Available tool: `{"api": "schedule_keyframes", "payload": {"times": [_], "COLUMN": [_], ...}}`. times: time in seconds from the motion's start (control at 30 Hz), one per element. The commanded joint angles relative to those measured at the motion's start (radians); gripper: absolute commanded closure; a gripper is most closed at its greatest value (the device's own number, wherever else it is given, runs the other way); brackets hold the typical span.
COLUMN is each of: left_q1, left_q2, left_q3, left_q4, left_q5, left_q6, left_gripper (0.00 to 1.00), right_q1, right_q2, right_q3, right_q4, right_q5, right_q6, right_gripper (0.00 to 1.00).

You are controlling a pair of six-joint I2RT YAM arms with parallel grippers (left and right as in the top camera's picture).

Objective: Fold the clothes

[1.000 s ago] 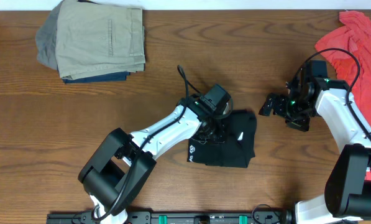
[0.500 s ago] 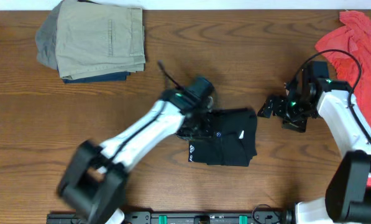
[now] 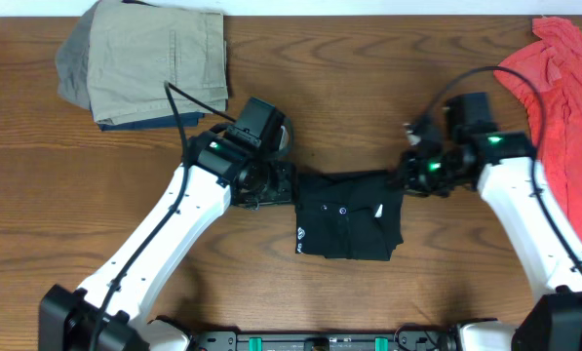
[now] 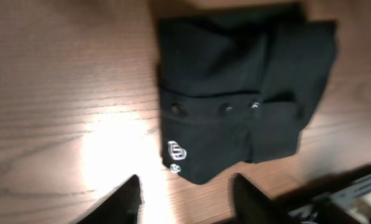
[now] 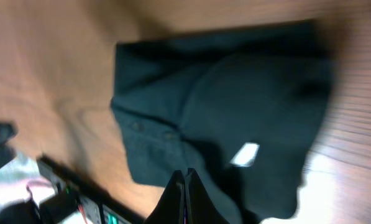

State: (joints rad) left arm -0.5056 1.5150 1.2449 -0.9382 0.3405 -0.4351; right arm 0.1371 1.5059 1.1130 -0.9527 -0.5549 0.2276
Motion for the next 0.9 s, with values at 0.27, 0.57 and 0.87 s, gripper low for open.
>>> {"api": "schedule_keyframes", "payload": {"times": [0.27,0.57,0.87], "left_q1": [0.003,0.003,0.003], "left_q2": [0.064,0.064,0.064], "left_q3": [-0.022,-0.022,-0.022], "left_q4": [-0.011,-0.034,-0.042], "left_q5": [-0.028,-0.047,-0.047], "left_q6": [0.008,0.016,0.032], "left_gripper": [0.30,0.27,0.25], "right_q1": [0.172,0.090,-0.044], "right_q2": [0.185,0.364,0.470], "right_q3": [0.015,0.009,0.009], "right_q4": [0.022,0.024,0.026], "right_q5": [0.031,0.167,0.225], "right_q6": [-0.015,-0.035,-0.049], "right_gripper": [0.99,0.99,0.99]}}
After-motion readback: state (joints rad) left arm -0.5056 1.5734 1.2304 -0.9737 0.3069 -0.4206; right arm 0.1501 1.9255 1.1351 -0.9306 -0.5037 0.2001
